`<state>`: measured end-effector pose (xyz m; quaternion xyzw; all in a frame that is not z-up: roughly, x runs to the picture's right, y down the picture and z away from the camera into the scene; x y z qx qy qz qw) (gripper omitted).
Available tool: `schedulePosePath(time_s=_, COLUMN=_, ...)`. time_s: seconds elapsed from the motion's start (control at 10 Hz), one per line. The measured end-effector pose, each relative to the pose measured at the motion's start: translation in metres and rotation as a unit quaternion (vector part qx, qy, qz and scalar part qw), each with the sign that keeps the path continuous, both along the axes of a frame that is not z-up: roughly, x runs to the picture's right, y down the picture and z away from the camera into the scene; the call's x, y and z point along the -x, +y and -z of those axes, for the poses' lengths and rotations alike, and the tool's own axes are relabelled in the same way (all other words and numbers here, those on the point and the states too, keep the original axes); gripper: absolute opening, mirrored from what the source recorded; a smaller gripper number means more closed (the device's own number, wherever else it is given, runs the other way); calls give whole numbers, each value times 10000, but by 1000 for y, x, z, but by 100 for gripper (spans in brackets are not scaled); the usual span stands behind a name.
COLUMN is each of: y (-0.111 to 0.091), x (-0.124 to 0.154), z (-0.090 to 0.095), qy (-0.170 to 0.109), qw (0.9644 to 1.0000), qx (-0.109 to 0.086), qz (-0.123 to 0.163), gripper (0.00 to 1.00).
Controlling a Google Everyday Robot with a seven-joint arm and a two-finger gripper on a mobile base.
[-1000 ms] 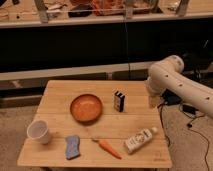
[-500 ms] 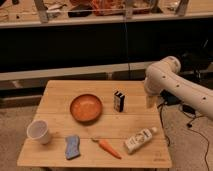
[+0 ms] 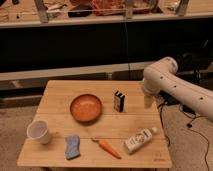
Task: Knock the eraser over
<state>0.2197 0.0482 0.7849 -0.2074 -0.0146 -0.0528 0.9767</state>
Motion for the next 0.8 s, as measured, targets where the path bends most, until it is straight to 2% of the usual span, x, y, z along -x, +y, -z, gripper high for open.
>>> schedulePosePath(time_s=0.3, y=1, x=7, z=-3, qy=-73, qw=10000, qx=-20, qz=49, gripper=80)
schedulePosePath(time_s=0.4, y=0, x=9, z=-3, qy=-95, qw=9999, qx=-23, qz=59, gripper=77)
schedulePosePath(time_s=0.5, y=1, x=11, z=-4, qy=-118, qw=9999, qx=-24, qz=67, gripper=70)
schedulePosePath(time_s=0.7, y=2, x=14, z=-6, qy=-168, qw=9998, qx=-29, qz=83, gripper=50)
schedulePosePath(time_s=0.8, y=2, x=16, z=-6, qy=-197, qw=9998, qx=-26, qz=88, gripper=45)
